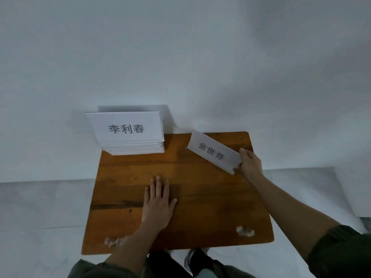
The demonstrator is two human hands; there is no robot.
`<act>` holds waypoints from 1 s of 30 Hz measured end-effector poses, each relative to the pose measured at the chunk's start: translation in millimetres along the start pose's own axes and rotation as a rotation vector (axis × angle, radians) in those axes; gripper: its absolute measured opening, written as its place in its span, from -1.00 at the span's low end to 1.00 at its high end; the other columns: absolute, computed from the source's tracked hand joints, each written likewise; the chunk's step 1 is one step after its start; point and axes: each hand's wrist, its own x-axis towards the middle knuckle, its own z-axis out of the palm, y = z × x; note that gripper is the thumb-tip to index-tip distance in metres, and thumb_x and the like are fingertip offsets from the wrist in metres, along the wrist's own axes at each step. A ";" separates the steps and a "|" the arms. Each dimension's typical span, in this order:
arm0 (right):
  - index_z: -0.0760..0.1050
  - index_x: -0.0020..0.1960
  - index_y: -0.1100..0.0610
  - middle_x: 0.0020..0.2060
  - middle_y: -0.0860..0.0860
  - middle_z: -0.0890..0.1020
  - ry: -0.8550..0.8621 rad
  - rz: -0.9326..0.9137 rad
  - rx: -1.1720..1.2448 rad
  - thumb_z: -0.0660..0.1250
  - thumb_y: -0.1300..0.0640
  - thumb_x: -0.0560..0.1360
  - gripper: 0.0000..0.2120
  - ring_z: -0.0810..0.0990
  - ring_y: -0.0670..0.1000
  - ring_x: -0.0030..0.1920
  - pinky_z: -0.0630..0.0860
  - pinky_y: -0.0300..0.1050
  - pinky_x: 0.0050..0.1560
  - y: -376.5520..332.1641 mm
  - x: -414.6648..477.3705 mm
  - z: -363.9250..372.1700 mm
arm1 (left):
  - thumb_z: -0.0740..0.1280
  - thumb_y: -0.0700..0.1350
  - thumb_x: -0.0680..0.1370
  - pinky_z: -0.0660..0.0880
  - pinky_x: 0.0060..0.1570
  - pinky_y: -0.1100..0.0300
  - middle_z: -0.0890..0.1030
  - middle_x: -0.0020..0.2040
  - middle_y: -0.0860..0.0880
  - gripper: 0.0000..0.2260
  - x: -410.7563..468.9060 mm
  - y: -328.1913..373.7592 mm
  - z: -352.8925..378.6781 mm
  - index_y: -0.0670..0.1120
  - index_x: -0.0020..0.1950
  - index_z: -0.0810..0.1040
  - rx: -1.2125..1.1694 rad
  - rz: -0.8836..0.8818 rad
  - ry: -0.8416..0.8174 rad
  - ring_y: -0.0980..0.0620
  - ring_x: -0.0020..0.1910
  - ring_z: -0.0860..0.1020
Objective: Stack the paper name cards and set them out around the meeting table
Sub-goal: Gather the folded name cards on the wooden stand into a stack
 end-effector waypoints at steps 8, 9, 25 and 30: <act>0.55 0.05 0.19 -0.10 0.06 0.57 0.110 0.104 0.289 0.32 0.04 0.59 -0.79 0.59 0.06 -0.11 0.58 -0.11 -0.31 -9.9 4.4 -1.7 | -0.21 0.29 0.59 -0.22 0.45 -0.13 -0.13 0.59 -0.16 -0.35 -0.8 -2.2 20.3 -0.04 0.58 -0.16 -0.014 -0.002 0.054 -0.18 0.57 -0.15; 0.57 -0.01 0.19 -0.12 0.07 0.58 0.131 0.110 0.310 0.31 0.06 0.59 -0.82 0.59 0.06 -0.15 0.56 -0.12 -0.33 -14.0 5.3 -4.5 | -0.25 0.29 0.58 -0.26 0.45 -0.13 -0.19 0.58 -0.16 -0.35 -1.0 -2.2 19.6 -0.03 0.56 -0.22 -0.010 0.004 0.044 -0.18 0.56 -0.20; 0.60 -0.12 0.14 -0.14 0.08 0.56 -0.081 -0.180 0.435 0.25 0.11 0.62 -0.77 0.53 0.05 -0.20 0.52 -0.06 -0.26 -148.0 -78.8 69.5 | 0.14 0.09 0.64 0.35 0.37 -0.01 0.38 0.44 -0.09 -0.58 6.0 -47.5 -67.2 -0.04 0.47 0.32 -0.311 0.200 -0.194 -0.09 0.40 0.36; 0.60 -0.05 0.18 -0.16 0.04 0.54 -0.100 -0.312 0.286 0.24 0.07 0.63 -0.76 0.52 0.01 -0.20 0.57 -0.13 -0.29 -171.2 -101.0 119.4 | 0.22 -0.05 0.62 0.56 -0.01 0.13 0.59 -0.08 0.05 -0.82 2.6 -93.4 -123.7 -0.05 0.16 0.53 -0.640 0.046 0.203 0.10 -0.11 0.57</act>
